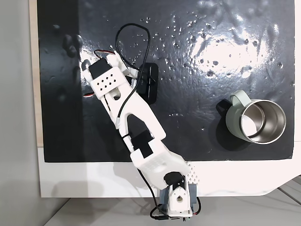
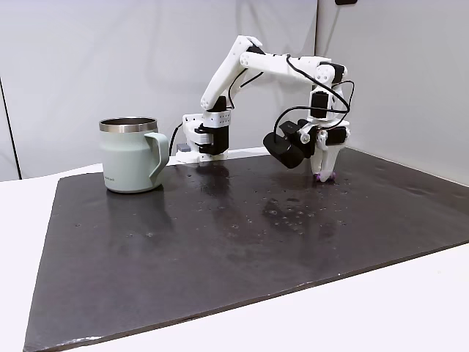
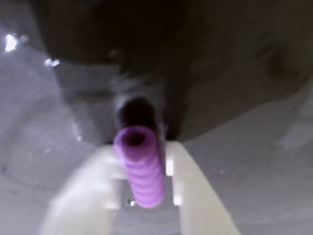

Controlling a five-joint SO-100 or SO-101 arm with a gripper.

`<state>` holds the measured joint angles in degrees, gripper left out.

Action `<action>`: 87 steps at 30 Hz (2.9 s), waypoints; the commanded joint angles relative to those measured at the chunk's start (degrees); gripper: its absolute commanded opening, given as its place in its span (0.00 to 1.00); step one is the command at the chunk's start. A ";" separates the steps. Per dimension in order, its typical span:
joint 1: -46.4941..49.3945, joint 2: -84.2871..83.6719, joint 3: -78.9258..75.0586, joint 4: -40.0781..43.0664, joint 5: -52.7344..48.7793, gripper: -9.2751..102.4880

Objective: Grasp a pengrip and put it in the cup.

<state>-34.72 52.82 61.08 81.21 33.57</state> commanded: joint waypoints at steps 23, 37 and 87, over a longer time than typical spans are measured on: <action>3.96 31.29 -7.29 14.24 -16.88 0.08; 14.59 43.15 -3.43 15.56 -26.10 0.08; 86.22 61.70 23.82 11.07 -69.35 0.35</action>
<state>50.80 114.26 85.43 93.96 -36.12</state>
